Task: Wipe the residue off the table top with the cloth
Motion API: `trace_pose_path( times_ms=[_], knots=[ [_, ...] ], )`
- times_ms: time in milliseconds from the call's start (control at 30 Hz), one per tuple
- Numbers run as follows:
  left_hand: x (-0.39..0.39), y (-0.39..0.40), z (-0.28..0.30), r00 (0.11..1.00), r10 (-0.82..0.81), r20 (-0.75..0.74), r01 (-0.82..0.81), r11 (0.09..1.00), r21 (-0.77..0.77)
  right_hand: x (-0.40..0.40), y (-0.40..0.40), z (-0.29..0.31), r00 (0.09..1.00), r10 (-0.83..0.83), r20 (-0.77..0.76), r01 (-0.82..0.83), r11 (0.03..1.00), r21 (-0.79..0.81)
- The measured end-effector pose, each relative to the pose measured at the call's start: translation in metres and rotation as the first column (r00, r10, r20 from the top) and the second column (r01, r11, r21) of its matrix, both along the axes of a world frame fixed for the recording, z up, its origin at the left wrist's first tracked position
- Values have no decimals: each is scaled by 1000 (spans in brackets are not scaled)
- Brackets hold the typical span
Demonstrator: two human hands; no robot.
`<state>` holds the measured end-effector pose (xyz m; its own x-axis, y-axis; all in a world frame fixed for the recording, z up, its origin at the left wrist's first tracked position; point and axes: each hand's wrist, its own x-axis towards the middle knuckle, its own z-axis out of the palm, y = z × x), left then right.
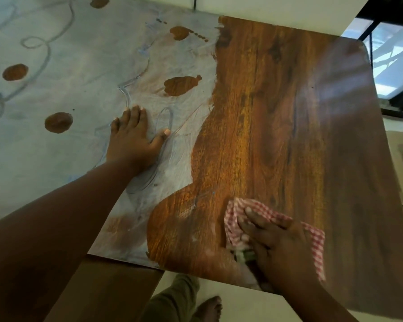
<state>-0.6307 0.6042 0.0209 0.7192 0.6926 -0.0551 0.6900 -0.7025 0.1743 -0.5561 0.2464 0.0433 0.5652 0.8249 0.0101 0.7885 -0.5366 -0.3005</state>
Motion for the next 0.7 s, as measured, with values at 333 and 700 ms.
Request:
trace_pose_path(
  times_ms=[333, 700],
  knots=[
    [0, -1, 0, 1000, 5, 9, -5, 1000, -7, -68, 3, -13, 955, 295, 29, -296, 951, 94],
    [0, -2, 0, 1000, 10, 13, -10, 1000, -3, -8, 64, 1, 986, -165, 12, 165, 986, -31]
  ],
)
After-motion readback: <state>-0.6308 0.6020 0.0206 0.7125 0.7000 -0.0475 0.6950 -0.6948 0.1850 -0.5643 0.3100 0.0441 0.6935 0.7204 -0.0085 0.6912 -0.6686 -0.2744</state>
